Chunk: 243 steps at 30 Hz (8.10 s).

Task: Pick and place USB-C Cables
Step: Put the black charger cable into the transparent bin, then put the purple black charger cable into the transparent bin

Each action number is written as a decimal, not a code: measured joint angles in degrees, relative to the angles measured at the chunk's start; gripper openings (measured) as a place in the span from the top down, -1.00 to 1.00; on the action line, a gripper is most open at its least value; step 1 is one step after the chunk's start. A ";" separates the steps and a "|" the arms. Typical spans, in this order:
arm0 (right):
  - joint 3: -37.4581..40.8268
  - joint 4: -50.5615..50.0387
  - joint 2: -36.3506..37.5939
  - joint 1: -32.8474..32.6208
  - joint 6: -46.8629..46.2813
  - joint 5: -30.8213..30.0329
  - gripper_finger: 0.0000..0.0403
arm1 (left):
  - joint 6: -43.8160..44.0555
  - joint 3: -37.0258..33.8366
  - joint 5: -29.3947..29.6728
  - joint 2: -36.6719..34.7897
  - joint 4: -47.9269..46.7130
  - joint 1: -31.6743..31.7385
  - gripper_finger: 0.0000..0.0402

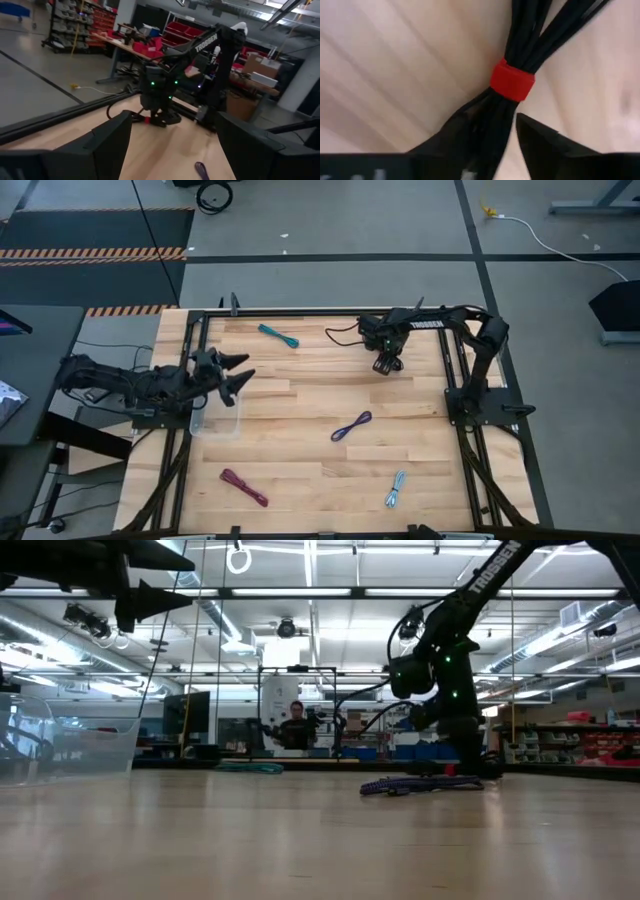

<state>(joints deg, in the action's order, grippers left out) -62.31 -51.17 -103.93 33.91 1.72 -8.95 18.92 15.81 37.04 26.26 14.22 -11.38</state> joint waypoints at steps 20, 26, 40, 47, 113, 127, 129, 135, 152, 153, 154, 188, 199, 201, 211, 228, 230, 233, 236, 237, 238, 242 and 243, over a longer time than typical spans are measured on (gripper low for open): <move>-4.73 10.06 11.98 -21.03 10.53 -0.55 0.80 | -3.67 0.00 5.55 -0.02 0.09 -0.41 -0.46; -10.69 27.48 14.50 -31.75 16.87 -2.94 0.80 | -3.45 0.00 1.46 0.00 0.07 -0.46 -0.46; -12.72 50.20 8.43 -34.59 15.37 1.33 0.80 | -9.57 0.00 -7.58 2.43 5.86 -0.43 -0.46; -12.72 59.46 3.81 -33.98 12.96 5.74 0.80 | -17.55 -0.02 -8.35 8.68 10.50 -0.43 -0.46; -12.69 62.53 0.84 -34.53 13.96 8.87 0.32 | -25.56 -0.02 -10.98 32.61 46.07 2.87 0.84; -12.71 63.15 2.56 -34.66 15.15 -6.05 -0.32 | -26.09 -0.02 0.53 31.28 35.28 2.80 0.82; -12.72 62.25 3.26 -34.66 15.17 -9.59 -0.39 | -25.78 -0.02 1.97 30.18 33.54 2.48 0.82; -12.72 52.26 5.42 -34.66 14.94 -14.98 -0.49 | -22.31 0.06 14.30 23.19 26.09 -2.52 0.82; -12.72 26.82 6.15 -34.62 1.55 -15.93 -0.47 | 52.50 28.32 13.40 25.46 -76.58 -13.20 0.81; -12.69 26.06 6.15 -34.62 0.80 -15.22 -0.47 | 56.07 28.59 10.93 26.52 -80.32 -12.68 0.81; -12.47 25.99 6.15 -34.62 0.14 -14.68 -0.47 | 58.96 28.81 8.46 27.53 -83.26 -12.15 0.81; -8.69 26.26 6.11 -34.60 -0.72 -13.84 -0.47 | 59.85 28.74 -4.78 36.77 -87.18 -9.28 0.09; -8.69 27.13 6.11 -34.58 -0.74 -13.84 -0.47 | 39.41 30.93 17.32 36.74 -74.63 -6.23 0.10; -8.69 27.12 6.10 -34.60 -0.74 -13.84 -0.47 | 32.59 30.93 19.85 37.15 -70.37 -5.10 0.10; -8.67 27.27 6.06 -34.59 -0.74 -13.84 -0.47 | 25.63 30.47 16.32 46.57 -66.05 2.21 0.10; -8.67 27.19 6.06 -34.58 -0.73 -13.81 -0.47 | 28.79 30.40 -4.07 50.38 -74.91 7.33 0.12; -8.67 27.21 6.06 -34.60 -0.72 -13.79 -0.47 | 31.39 30.40 -5.31 50.22 -78.17 6.64 0.14; -8.67 27.38 6.06 -34.59 -0.74 -13.79 -0.47 | 34.82 30.73 -3.74 49.57 -82.13 5.15 0.18; -8.67 27.45 6.06 -34.60 -0.74 -13.79 -0.47 | 37.43 32.31 -1.01 48.90 -84.00 3.82 0.22; -8.67 27.45 6.06 -34.60 -0.74 -13.79 -0.47 | 37.49 32.94 -0.01 48.81 -84.42 3.45 0.23; -8.67 27.36 6.06 -34.59 -0.73 -13.79 -0.47 | 37.51 33.53 0.80 48.84 -84.57 3.08 0.24; -8.67 27.33 6.06 -34.58 -0.72 -13.79 -0.47 | 37.42 36.59 7.63 48.44 -84.04 1.48 0.29; -8.67 27.34 6.06 -34.60 -0.72 -13.79 -0.47 | 37.44 37.03 9.79 48.58 -83.69 1.07 0.29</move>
<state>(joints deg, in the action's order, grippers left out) -70.98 -23.83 -97.86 -0.69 1.00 -22.74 56.36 52.84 46.82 74.84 -69.47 -10.31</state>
